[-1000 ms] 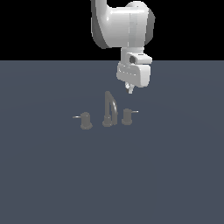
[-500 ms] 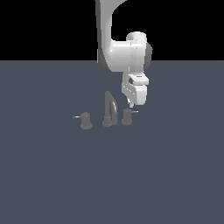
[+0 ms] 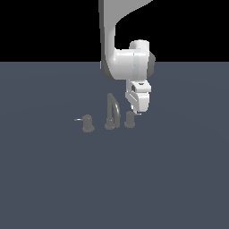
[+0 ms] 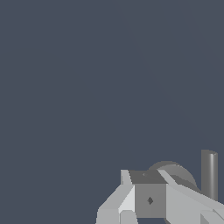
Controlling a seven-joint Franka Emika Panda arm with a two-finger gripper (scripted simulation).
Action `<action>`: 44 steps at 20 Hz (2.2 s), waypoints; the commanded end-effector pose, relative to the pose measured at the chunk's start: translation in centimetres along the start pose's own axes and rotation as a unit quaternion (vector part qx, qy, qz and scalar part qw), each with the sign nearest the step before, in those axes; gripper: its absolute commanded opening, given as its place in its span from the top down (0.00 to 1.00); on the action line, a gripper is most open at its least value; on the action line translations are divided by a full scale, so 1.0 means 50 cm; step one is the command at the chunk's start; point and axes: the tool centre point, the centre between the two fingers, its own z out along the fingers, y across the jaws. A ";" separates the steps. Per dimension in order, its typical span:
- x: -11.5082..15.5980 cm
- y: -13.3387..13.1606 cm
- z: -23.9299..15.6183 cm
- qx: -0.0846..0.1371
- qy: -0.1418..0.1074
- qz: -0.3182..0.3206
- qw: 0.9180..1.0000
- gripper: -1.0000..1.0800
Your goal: Turn on the faucet by rotating a designated handle.
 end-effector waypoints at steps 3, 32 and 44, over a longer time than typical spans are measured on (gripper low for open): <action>0.006 0.012 0.000 0.000 0.000 0.000 1.000 1.00; 0.013 0.133 0.001 0.006 0.003 0.002 1.000 1.00; -0.013 0.179 0.001 0.002 0.005 0.013 1.000 1.00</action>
